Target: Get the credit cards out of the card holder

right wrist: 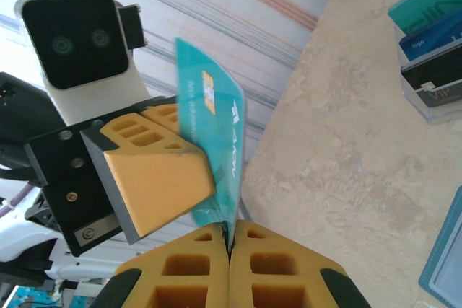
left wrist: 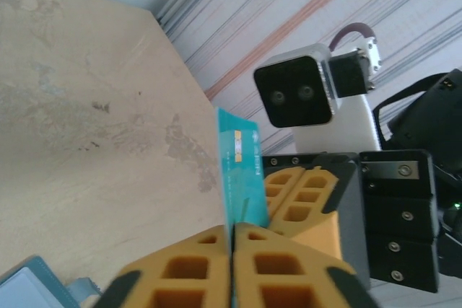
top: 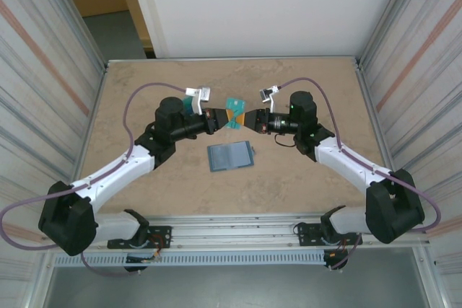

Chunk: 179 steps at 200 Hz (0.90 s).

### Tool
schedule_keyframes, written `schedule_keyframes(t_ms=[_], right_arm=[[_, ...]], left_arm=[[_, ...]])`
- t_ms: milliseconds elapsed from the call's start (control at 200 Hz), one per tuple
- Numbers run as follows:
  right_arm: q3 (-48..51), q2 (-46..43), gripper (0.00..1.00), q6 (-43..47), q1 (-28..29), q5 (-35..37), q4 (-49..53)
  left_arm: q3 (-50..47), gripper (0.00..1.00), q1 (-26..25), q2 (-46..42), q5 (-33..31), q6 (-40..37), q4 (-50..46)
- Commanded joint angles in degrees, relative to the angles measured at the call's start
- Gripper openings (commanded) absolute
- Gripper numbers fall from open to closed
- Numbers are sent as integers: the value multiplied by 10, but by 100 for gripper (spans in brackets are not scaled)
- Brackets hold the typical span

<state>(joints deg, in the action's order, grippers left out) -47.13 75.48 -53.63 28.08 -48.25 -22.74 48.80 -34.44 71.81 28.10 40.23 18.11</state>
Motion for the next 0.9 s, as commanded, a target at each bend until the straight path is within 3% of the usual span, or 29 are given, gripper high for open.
schedule_keyframes(t_ms=[0, 135, 346, 461, 506, 661, 892], right_arm=[[-4, -11, 0, -7, 15, -17, -17], [-5, -19, 10, 10, 18, -7, 13], [-9, -37, 20, 45, 24, 14, 75], [-11, -40, 45, 51, 26, 20, 89], [-14, -43, 51, 58, 28, 24, 100], [-32, -44, 62, 91, 41, 43, 153], [-60, -35, 70, 131, 61, 90, 234]], left_arm=[[20, 0, -10, 11, 55, -14, 22], [33, 0, -10, 1, 70, -51, -10], [61, 0, -9, -26, 43, -126, -107], [63, 0, -7, -35, 35, -148, -133], [64, 0, -4, -40, 29, -158, -146], [70, 0, 27, -60, 13, -195, -201], [87, 0, 51, -67, -50, -285, -302]])
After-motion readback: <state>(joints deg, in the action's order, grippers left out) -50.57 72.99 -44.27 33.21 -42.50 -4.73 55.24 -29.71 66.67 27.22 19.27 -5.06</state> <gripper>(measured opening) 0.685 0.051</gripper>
